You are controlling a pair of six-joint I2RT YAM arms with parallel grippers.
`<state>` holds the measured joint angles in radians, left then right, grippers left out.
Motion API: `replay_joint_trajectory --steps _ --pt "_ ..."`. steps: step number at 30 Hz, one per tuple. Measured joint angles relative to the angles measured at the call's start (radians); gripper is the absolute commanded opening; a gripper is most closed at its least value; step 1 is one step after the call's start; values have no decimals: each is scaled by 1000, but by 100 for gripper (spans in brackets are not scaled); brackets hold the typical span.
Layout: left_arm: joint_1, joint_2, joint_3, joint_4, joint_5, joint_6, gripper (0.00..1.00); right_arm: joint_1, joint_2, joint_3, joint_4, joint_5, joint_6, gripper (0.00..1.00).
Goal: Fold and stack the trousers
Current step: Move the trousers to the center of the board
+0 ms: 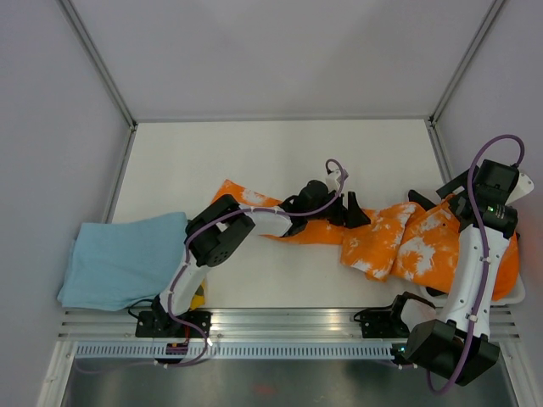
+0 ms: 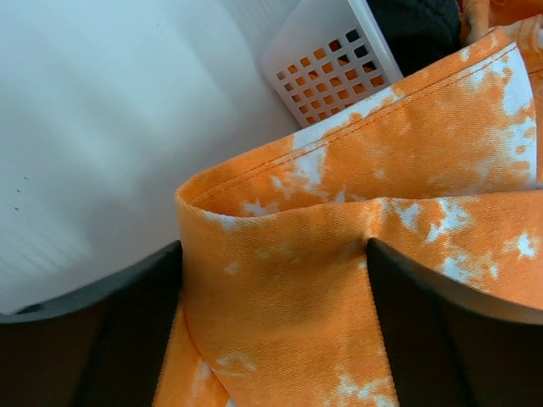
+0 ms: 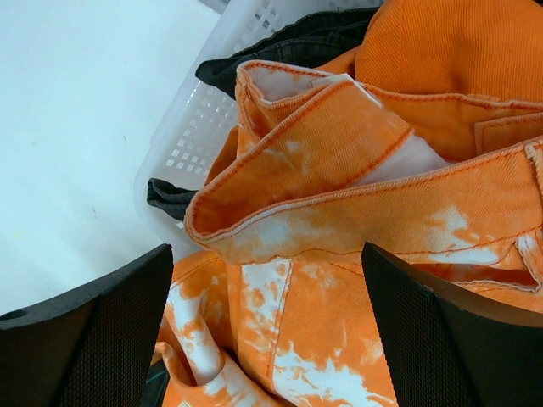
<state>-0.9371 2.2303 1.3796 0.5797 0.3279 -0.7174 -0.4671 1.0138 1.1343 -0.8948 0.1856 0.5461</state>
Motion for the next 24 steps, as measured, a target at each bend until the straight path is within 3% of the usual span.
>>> replay_joint_trajectory --steps 1,2,4,5,6,11,14,17,21,24 --pt "0 2 0 0 5 -7 72 0 0 0 0 2 0 98" --pt "0 2 0 0 10 -8 47 0 0 0 0 4 0 98" --pt "1 2 0 12 15 -21 20 0 -1 -1 1 6 0 98" --pt "2 2 0 20 21 -25 8 0 -2 -2 1 6 0 97" --pt "2 2 0 27 23 -28 2 0 -4 -3 2 6 0 96" --pt "17 -19 -22 43 40 -27 2 0 -25 -8 3 4 -10 95" --pt "50 -85 -54 -3 42 -27 2 0 -40 -7 2 3 -25 87" --pt "133 -224 -95 -90 40 -18 2 0 -56 -7 1 -2 -49 80" --pt "292 -465 -123 -268 10 37 2 0 -62 -7 1 -6 -71 79" --pt "389 -632 -123 -413 -88 111 2 0 -62 -10 5 -7 -81 79"
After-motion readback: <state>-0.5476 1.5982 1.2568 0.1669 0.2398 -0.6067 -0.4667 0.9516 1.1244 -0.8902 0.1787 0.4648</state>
